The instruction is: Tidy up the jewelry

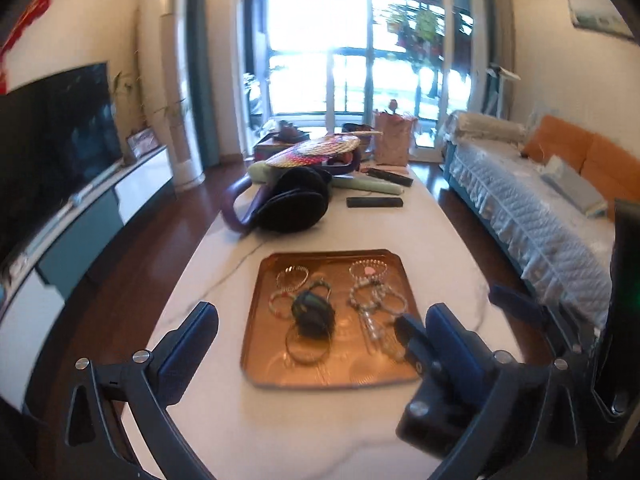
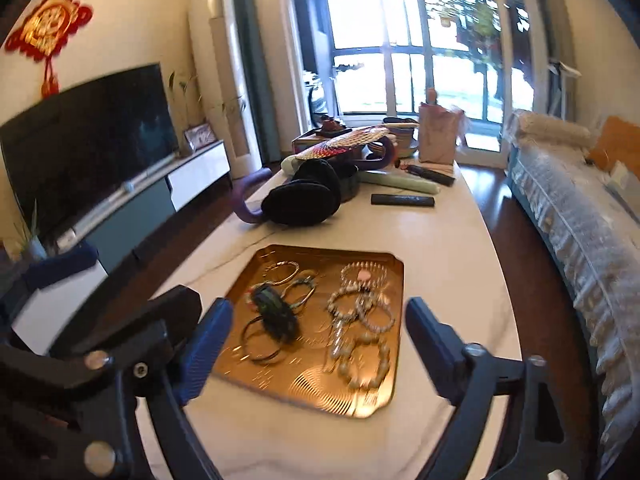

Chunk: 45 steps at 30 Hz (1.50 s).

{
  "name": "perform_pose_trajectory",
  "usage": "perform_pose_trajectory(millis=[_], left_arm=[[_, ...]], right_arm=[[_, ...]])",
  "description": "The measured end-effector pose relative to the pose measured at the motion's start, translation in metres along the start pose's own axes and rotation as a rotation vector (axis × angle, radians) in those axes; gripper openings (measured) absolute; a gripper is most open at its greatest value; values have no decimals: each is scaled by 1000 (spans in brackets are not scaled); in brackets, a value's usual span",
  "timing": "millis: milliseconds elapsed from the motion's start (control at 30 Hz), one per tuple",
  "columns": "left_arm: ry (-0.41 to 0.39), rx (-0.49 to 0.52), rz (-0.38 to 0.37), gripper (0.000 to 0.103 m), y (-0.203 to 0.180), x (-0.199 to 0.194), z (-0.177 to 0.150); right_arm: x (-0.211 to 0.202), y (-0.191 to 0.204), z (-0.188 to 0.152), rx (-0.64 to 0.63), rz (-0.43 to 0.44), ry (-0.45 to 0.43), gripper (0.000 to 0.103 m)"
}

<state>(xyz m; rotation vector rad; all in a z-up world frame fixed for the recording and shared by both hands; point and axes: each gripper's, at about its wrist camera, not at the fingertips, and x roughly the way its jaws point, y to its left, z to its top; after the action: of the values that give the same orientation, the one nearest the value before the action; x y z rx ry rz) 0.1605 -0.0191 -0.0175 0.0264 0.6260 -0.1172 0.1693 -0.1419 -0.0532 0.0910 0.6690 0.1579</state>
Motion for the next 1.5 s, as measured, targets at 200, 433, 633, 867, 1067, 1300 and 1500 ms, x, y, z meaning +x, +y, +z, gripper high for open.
perform_pose_trajectory(millis=[200, 433, 633, 867, 1067, 1300, 1500], left_arm=[[49, -10, 65, 103, -1, -30, -24], [128, 43, 75, 103, -10, -33, -52], [106, -18, 75, 103, -3, -39, -65], [106, -15, 73, 103, -4, -37, -66], [100, -19, 82, 103, -4, -36, -67], [124, -9, 88, 103, -6, -30, -69], [135, -4, 79, 103, -8, -27, -68]], right_arm=[[-29, 16, -23, -27, -41, 49, 95], [-38, 14, -58, 46, -68, 117, 95], [-41, 21, -64, -11, -92, 107, 96], [-40, 20, -66, -5, -126, 106, 101], [-37, 19, -69, -9, -126, 99, 102], [-29, 16, -71, -3, -118, 125, 102], [-27, 12, -71, 7, -132, 132, 102]])
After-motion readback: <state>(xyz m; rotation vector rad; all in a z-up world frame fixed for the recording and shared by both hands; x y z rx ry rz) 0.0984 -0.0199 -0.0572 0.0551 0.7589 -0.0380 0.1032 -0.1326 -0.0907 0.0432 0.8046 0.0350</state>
